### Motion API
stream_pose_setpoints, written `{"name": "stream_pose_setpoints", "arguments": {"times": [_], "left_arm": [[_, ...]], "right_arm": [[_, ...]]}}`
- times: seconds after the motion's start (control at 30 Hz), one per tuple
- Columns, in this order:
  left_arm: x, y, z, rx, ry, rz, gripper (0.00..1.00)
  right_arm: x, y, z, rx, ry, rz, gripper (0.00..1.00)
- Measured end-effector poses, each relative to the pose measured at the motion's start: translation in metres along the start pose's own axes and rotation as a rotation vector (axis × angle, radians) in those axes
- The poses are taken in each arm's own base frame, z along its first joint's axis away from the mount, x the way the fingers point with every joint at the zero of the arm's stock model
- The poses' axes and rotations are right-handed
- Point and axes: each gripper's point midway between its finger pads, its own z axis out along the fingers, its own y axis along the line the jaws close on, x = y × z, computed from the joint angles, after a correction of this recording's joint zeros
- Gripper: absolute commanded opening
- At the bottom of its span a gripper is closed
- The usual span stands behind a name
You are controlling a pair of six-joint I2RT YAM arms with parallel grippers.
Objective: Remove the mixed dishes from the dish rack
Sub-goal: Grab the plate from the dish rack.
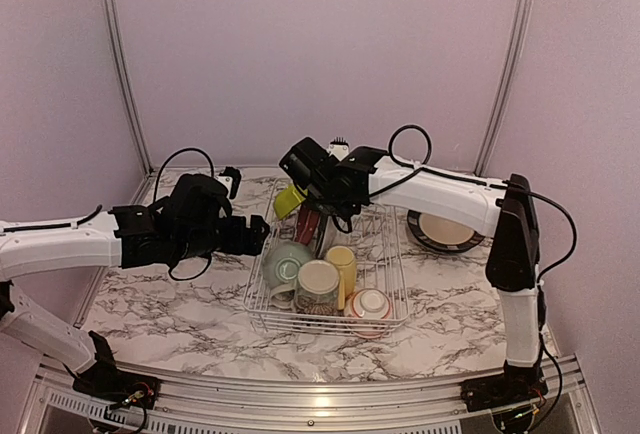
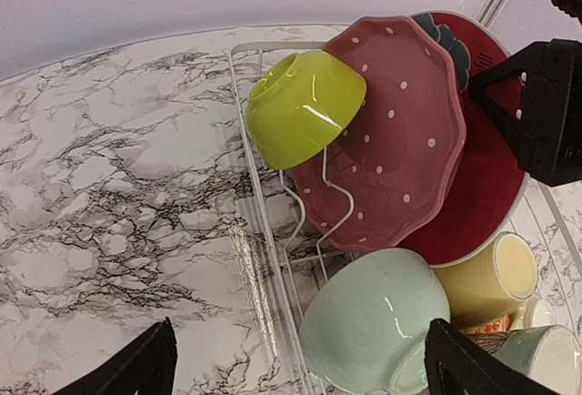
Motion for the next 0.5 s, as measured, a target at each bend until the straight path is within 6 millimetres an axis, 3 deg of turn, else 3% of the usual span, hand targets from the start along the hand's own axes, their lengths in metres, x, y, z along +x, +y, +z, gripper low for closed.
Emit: {"name": "stream_pose_setpoints", "arguments": {"times": [0.07, 0.13, 0.5], "left_arm": [[0.001, 0.001, 0.0, -0.002, 0.002, 0.005, 0.98], [0.002, 0.001, 0.0, -0.004, 0.002, 0.007, 0.98], [-0.002, 0.001, -0.001, -0.003, -0.014, 0.003, 0.98]], "right_arm": [[-0.002, 0.001, 0.0, 0.003, -0.003, -0.001, 0.0], [0.001, -0.01, 0.003, 0.062, -0.002, -0.042, 0.0], [-0.003, -0.007, -0.001, 0.074, -0.008, -0.073, 0.0]]}}
